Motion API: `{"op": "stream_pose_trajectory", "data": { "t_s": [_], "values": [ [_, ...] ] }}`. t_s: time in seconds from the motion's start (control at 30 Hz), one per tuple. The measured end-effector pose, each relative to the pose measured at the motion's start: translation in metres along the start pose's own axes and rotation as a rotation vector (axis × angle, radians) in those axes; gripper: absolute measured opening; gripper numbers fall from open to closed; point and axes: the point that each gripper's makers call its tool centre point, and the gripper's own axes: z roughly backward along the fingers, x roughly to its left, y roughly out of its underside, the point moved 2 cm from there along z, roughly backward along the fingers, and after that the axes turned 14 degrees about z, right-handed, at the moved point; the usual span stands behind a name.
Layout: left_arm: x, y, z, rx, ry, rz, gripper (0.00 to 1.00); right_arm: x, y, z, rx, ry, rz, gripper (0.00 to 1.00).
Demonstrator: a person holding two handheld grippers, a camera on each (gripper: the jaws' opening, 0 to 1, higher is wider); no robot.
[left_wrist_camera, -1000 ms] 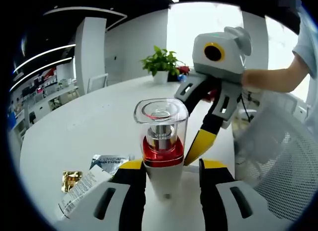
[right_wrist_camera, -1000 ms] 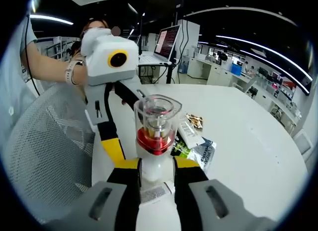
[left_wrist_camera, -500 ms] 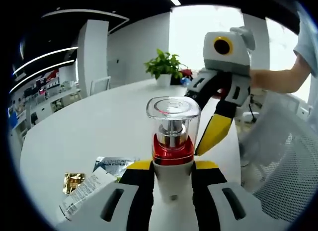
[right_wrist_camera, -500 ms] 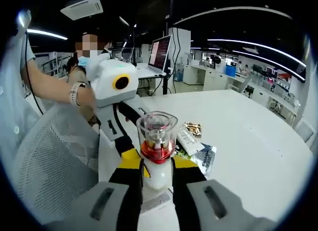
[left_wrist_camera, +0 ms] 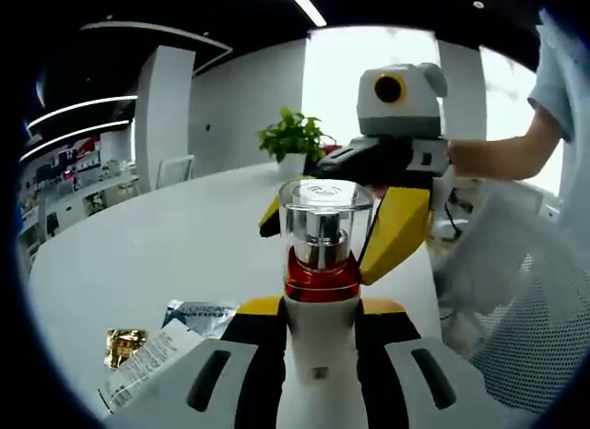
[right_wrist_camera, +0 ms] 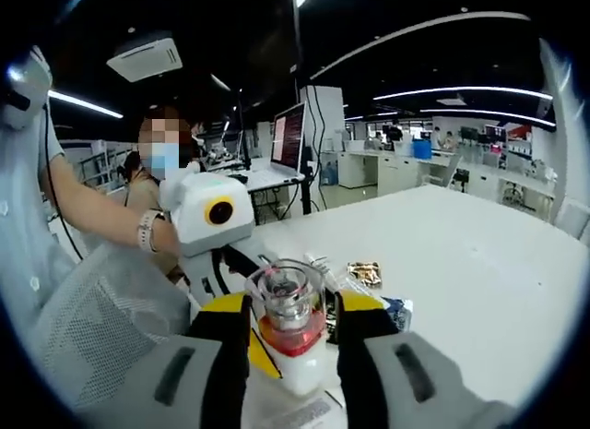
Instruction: Arrange the skincare products in the storage area until every visible bottle or jar stands upright without overlapping.
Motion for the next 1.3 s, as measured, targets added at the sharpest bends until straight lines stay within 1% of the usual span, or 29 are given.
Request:
{"op": "stream_pose_trajectory", "data": {
  "t_s": [0.2, 0.37, 0.47, 0.63, 0.7, 0.8, 1.17, 1.3],
  "values": [
    [-0.003, 0.001, -0.001, -0.004, 0.033, -0.007, 0.25, 0.003, -0.002, -0.009, -0.016, -0.014, 0.009, 0.37],
    [-0.002, 0.001, -0.001, -0.013, 0.042, -0.004, 0.25, 0.004, -0.002, -0.011, -0.006, -0.028, 0.039, 0.36],
    [-0.002, 0.0, -0.001, -0.017, 0.044, 0.0, 0.25, 0.003, -0.002, -0.012, -0.013, -0.02, 0.051, 0.35],
    [-0.003, 0.001, -0.001, -0.019, 0.047, -0.004, 0.25, 0.004, -0.001, -0.011, -0.007, -0.018, 0.069, 0.35],
    [-0.003, 0.001, -0.001, -0.022, 0.049, -0.005, 0.25, 0.004, -0.001, -0.011, -0.006, -0.007, 0.075, 0.34],
    [-0.003, 0.001, -0.002, -0.027, 0.059, 0.02, 0.26, 0.004, -0.001, -0.01, -0.009, 0.011, 0.073, 0.34],
    [-0.003, 0.002, -0.003, -0.021, 0.049, 0.011, 0.27, 0.0, 0.001, -0.005, 0.007, 0.084, 0.056, 0.33],
    [-0.003, 0.002, -0.003, -0.017, 0.049, 0.002, 0.26, -0.001, 0.002, -0.003, 0.02, 0.102, 0.063, 0.33]
  ]
}}
